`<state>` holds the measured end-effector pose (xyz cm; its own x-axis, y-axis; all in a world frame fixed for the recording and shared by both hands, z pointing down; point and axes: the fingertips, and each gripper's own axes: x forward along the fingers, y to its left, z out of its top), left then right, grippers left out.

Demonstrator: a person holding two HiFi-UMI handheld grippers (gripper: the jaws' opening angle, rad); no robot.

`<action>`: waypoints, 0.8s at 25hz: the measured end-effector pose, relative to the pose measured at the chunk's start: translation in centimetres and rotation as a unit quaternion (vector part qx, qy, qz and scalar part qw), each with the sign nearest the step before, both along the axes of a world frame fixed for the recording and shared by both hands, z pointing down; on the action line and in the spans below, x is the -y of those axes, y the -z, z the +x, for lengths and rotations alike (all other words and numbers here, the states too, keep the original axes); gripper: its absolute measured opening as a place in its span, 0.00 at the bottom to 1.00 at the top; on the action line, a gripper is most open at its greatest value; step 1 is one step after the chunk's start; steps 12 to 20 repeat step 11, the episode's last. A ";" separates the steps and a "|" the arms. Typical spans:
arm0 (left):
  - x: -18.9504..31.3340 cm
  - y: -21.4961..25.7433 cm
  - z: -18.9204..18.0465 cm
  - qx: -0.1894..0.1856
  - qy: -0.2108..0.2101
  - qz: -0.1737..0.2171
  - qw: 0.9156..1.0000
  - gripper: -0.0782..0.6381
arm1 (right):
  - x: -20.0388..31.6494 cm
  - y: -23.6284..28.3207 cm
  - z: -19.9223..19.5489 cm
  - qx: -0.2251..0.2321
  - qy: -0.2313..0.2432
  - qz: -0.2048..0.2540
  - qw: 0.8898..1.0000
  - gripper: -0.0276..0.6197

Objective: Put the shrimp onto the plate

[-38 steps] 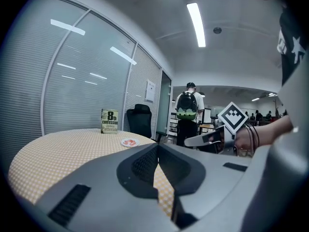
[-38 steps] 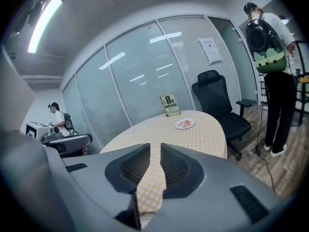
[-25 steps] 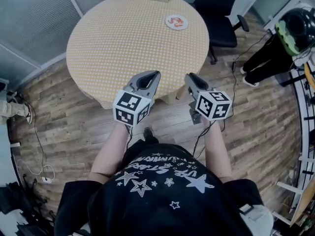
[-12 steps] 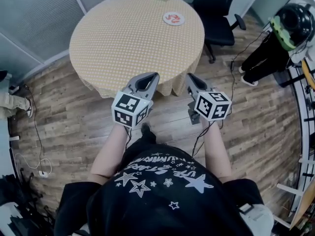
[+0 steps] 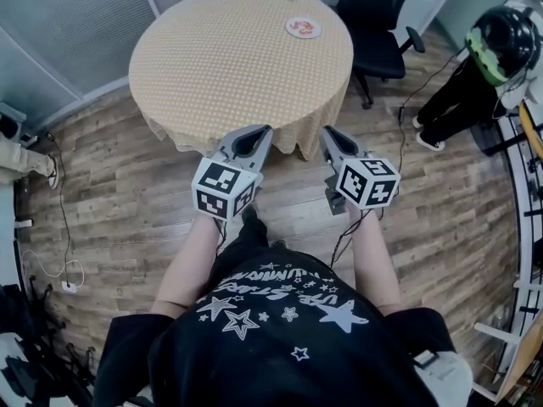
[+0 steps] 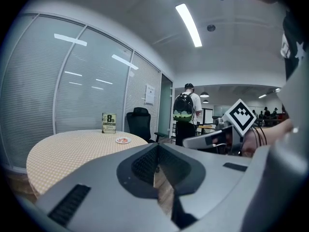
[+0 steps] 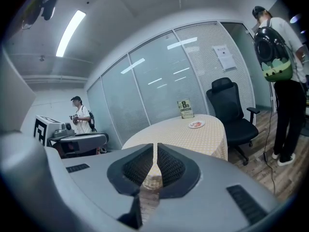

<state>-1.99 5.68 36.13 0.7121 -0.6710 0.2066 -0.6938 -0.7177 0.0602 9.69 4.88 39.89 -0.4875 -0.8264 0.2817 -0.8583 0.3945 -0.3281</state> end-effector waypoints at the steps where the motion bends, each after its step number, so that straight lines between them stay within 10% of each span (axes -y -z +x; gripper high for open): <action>1: -0.3 0.0 -0.3 -0.002 0.005 -0.001 1.000 0.12 | -0.3 -0.1 -0.1 0.000 0.003 -0.001 1.000 0.11; 20: -3.0 -0.1 -1.1 -0.003 0.017 0.004 1.000 0.12 | -2.8 -0.2 -0.9 -0.003 0.014 0.002 1.000 0.11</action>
